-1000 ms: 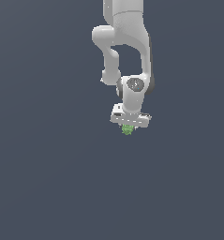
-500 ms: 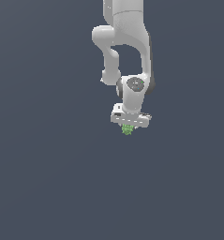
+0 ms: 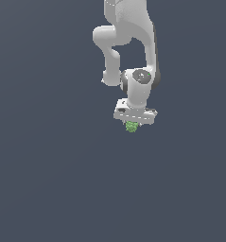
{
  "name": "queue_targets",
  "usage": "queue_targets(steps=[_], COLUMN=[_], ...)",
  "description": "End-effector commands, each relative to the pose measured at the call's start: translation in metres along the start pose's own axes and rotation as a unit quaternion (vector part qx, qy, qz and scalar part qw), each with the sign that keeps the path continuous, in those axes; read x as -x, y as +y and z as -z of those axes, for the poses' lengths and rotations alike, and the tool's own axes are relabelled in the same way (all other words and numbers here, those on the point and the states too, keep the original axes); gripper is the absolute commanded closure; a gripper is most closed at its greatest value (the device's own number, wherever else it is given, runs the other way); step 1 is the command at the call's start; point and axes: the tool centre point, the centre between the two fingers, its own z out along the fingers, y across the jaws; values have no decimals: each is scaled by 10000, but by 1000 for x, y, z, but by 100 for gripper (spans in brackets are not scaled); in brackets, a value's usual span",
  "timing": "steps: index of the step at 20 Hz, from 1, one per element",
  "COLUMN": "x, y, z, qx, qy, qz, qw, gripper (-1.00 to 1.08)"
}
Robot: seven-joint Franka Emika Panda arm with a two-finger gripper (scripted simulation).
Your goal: Pick up the object and move it to a goal position.
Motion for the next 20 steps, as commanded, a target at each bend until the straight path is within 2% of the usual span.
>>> queue_targets(steps=[1, 12, 20], x=[2, 10, 12], y=[-6, -37, -50], z=[17, 107, 140], qx=[-1, 3, 3], qy=[4, 2, -2], qz=[2, 1, 0], qw=[10000, 10000, 10000], gripper=[108, 108, 108])
